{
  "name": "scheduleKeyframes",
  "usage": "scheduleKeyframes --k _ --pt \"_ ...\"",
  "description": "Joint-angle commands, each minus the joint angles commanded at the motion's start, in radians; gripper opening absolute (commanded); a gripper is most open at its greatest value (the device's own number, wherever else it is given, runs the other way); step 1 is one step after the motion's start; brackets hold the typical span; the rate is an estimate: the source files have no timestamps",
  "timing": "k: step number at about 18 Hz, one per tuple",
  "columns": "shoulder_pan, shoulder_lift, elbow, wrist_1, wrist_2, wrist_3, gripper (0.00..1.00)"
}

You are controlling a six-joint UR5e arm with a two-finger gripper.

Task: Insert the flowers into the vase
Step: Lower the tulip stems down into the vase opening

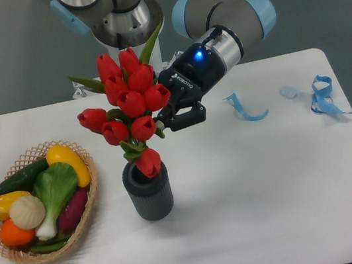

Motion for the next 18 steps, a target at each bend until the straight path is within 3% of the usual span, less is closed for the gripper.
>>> scheduleKeyframes --k 12,18 --pt "-0.020 -0.025 -0.080 0.000 0.000 0.051 0.35" --pt "-0.018 -0.083 -0.123 -0.003 0.015 0.181 0.35"
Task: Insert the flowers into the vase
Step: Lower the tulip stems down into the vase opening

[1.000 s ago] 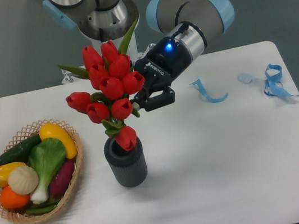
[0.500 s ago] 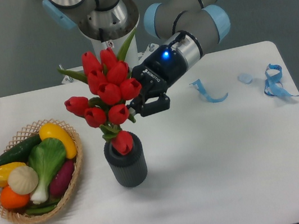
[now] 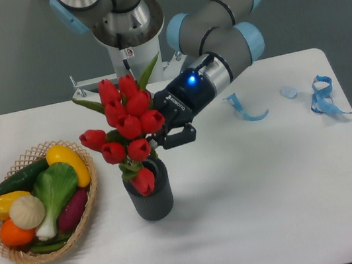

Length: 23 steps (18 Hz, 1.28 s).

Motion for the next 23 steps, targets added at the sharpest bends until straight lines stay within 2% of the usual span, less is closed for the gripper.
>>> scheduleKeyframes --k 9,23 --pt "0.009 -0.040 -0.101 -0.002 0.002 0.175 0.35" --pt "0.021 -0.074 -0.106 -0.002 0.055 0.210 0.37"
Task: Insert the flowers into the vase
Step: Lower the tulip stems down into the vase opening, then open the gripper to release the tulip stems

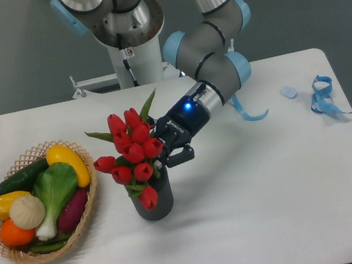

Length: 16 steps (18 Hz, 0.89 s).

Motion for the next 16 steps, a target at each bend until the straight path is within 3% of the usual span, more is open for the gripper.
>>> scheduleKeyframes --k 4,7,9,11,16 --pt "0.000 -0.003 0.002 0.000 0.009 0.002 0.39" --pt "0.002 -0.003 0.005 0.002 0.009 0.005 0.59" --pt "0.002 -0.005 0.006 0.002 0.011 0.008 0.83" --pt "0.003 -0.005 0.006 0.002 0.011 0.018 0.99" --pt "0.020 0.008 0.015 0.003 0.056 0.031 1.00"
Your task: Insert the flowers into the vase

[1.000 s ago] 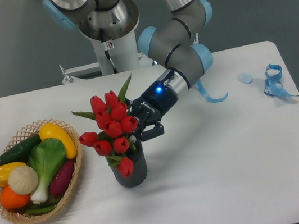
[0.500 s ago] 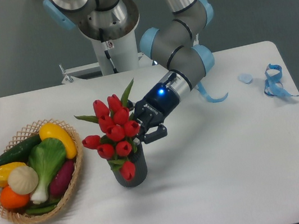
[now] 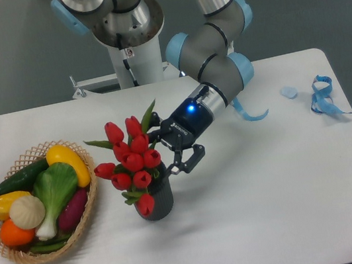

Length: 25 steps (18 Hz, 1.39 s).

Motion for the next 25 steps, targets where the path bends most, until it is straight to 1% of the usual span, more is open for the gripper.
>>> scheduleKeyframes --k 2,5,6,9,12,14,15,17,18,20,23,24,25 --pt "0.031 0.046 0.000 -0.003 0.100 0.000 1.00" --pt "0.075 0.133 0.002 -0.003 0.242 0.000 1.00" --pt "0.093 0.159 0.011 -0.002 0.285 0.000 1.00" --pt "0.132 0.221 0.028 -0.005 0.376 -0.009 1.00" --pt "0.167 0.302 0.035 -0.006 0.482 -0.017 1.00" --pt "0.196 0.340 0.063 -0.011 0.600 -0.028 1.00" --pt "0.199 0.344 0.095 -0.015 0.661 -0.040 1.00" --pt "0.201 0.362 0.144 -0.031 0.724 -0.110 1.00" --pt "0.200 0.367 0.179 -0.066 0.738 -0.124 1.00" --pt "0.198 0.371 0.247 -0.161 0.787 -0.123 1.00" --pt "0.193 0.385 0.346 -0.355 0.925 -0.121 1.00" --pt "0.192 0.393 0.365 -0.401 0.975 -0.109 1.00" --pt "0.190 0.393 0.379 -0.428 1.029 -0.083 1.00"
